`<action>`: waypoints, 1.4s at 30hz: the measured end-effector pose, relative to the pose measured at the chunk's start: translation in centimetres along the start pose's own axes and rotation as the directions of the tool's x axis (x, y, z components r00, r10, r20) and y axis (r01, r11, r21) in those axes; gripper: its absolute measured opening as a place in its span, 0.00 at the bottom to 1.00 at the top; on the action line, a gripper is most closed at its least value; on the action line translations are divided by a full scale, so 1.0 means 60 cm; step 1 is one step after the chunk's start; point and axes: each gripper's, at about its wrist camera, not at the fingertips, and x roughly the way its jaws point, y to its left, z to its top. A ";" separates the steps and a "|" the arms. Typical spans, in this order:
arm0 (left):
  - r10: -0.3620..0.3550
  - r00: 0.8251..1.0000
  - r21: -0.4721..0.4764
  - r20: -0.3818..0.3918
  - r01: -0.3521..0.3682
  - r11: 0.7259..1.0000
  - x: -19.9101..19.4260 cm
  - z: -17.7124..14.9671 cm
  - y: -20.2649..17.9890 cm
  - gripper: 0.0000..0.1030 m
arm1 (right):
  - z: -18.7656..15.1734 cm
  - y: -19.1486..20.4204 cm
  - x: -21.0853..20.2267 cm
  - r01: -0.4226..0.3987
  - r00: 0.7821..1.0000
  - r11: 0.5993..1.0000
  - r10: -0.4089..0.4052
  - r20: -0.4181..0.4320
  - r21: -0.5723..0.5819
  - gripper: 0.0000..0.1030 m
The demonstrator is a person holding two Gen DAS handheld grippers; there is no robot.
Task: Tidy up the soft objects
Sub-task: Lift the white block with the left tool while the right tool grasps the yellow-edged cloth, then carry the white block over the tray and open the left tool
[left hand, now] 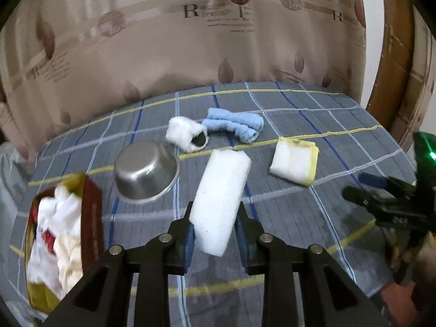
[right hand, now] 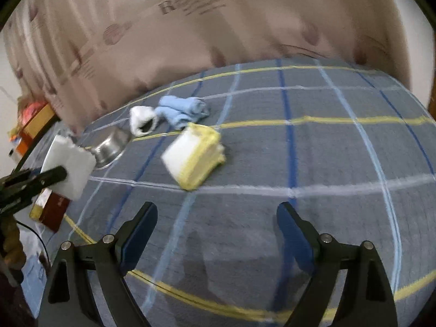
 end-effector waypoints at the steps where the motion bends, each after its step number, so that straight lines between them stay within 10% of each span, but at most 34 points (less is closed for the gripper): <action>1: -0.001 1.000 -0.009 0.001 0.001 1.000 -0.010 -0.006 0.005 0.26 | 0.010 0.009 0.005 -0.014 1.000 1.000 0.014 -0.002 -0.022 0.93; 16: 0.031 0.999 -0.061 0.023 -0.029 0.998 -0.090 -0.033 0.047 0.27 | 0.080 0.050 0.132 -0.034 0.991 0.999 0.031 -0.131 -0.022 0.92; 31: 0.015 1.000 -0.101 0.020 -0.013 0.995 -0.109 -0.051 0.059 0.28 | 0.075 0.087 0.124 0.008 0.995 0.994 -0.018 -0.097 -0.105 0.14; 42: 0.043 0.999 -0.146 0.025 -0.039 0.989 -0.149 -0.088 0.082 0.28 | 0.012 0.160 0.053 -0.119 0.991 0.990 0.113 -0.076 -0.076 0.13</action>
